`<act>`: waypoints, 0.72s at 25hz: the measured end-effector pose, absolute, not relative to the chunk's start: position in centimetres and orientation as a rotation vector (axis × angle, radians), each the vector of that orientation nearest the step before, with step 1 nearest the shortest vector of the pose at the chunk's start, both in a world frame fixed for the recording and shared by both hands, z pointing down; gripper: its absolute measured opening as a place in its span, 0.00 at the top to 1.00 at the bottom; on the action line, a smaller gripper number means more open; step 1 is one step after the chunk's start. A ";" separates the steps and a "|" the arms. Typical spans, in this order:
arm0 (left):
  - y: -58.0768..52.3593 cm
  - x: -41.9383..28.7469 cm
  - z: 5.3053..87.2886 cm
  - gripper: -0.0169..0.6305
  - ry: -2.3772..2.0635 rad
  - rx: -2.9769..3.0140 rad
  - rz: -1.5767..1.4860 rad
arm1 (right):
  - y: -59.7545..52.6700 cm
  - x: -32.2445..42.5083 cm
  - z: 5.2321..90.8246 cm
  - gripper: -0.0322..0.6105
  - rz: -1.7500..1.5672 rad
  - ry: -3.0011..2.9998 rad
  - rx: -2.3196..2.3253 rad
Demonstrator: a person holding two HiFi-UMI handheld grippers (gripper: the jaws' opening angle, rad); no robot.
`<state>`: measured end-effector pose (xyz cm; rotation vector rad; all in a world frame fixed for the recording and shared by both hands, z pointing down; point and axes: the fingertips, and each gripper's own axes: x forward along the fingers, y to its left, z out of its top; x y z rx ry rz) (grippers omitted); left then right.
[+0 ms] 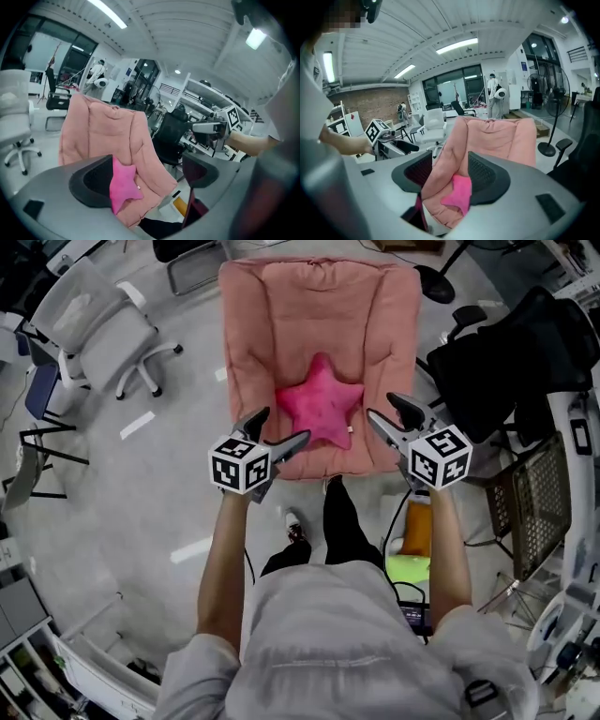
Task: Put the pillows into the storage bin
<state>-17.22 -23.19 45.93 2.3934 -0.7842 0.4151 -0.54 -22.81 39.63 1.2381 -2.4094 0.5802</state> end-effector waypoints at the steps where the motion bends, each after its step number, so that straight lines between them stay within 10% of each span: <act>1: -23.9 -17.0 47.3 0.22 -0.783 2.345 0.411 | -24.0 -0.5 41.2 0.56 0.617 -2.396 1.216; 18: -32.6 -13.1 73.6 0.22 -0.865 1.764 0.410 | -36.7 1.2 70.5 0.31 1.073 -2.115 0.616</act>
